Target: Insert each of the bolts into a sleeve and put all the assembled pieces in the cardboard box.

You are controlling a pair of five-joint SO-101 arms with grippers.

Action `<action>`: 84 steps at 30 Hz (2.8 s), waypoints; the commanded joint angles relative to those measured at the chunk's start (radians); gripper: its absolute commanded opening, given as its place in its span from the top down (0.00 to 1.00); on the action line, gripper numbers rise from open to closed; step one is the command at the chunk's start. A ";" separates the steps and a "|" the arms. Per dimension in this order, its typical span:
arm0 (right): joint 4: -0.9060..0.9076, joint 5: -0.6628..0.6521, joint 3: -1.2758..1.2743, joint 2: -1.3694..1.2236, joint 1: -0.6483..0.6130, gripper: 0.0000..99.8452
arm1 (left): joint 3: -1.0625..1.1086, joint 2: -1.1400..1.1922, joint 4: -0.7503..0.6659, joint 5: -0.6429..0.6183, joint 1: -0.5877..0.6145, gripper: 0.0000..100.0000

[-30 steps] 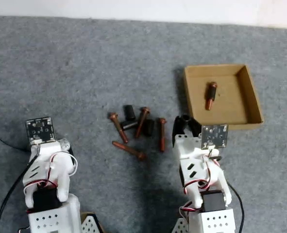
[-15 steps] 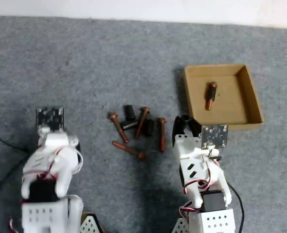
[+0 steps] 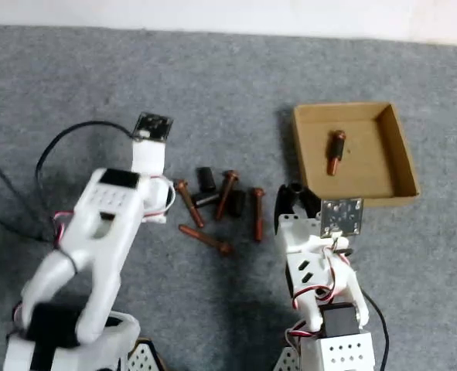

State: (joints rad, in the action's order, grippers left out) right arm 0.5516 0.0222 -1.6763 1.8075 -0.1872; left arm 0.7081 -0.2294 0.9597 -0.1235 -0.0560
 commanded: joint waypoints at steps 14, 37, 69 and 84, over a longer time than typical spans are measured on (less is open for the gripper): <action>0.001 -0.009 -0.143 0.019 0.010 1.00 | -0.142 0.067 -0.052 -0.331 -0.159 0.79; 0.001 -0.011 -0.143 0.019 0.010 1.00 | -0.128 0.337 -0.241 -0.338 -0.154 0.80; 0.001 -0.011 -0.143 0.019 0.010 1.00 | -0.236 0.447 -0.049 -0.381 -0.113 0.80; 0.001 -0.011 -0.143 0.019 0.010 1.00 | -0.561 0.704 0.279 -0.371 -0.099 0.91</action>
State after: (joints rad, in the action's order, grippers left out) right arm 0.5516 0.0222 -1.6763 1.8075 -0.1872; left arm 0.1450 0.4212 1.1991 -0.4964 -0.1680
